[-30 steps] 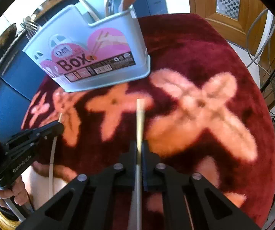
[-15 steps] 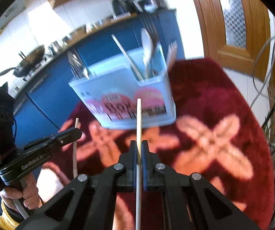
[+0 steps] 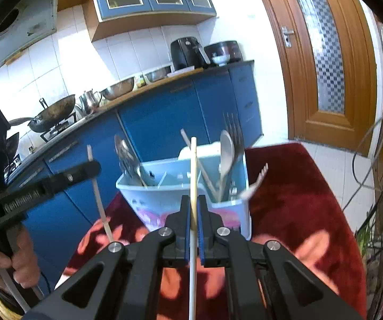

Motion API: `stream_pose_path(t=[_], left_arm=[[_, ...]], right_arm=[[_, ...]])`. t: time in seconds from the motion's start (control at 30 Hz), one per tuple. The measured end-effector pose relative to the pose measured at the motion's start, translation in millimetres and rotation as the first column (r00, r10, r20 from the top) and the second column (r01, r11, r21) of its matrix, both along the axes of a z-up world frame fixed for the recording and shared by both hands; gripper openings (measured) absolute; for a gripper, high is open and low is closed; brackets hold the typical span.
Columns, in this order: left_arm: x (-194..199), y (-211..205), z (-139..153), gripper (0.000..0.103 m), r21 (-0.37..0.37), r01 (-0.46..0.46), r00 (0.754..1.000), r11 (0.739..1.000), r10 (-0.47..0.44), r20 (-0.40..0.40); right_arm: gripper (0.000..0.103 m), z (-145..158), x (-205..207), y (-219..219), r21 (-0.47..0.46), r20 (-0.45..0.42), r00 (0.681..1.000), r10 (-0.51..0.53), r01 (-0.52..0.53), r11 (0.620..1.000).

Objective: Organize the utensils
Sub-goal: 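Lift the white chopstick with the right tool and carry it over the box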

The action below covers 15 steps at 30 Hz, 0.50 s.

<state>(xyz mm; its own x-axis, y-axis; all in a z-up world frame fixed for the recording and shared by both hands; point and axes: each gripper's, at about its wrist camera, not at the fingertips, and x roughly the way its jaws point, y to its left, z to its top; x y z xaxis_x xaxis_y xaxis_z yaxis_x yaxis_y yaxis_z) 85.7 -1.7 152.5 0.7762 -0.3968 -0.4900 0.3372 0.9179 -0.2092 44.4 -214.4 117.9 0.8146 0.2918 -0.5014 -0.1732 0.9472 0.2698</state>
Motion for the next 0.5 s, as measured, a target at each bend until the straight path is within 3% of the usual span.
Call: stream_pose_path(t=[0.3, 0.5], left_arm=[[30, 2, 54, 0.002, 0.014, -0.073, 0.986, 0.997, 0.07, 0.152], [50, 8, 68, 0.002, 0.001, -0.117, 0.971, 0.993, 0.114, 0.211]], right_arm=[[0.006, 26, 34, -2, 0.017, 0.097, 0.995, -0.034, 0.033, 0.999], [0.006, 40, 58, -5, 0.036, 0.193, 0.977, -0.087, 0.081, 0.996]])
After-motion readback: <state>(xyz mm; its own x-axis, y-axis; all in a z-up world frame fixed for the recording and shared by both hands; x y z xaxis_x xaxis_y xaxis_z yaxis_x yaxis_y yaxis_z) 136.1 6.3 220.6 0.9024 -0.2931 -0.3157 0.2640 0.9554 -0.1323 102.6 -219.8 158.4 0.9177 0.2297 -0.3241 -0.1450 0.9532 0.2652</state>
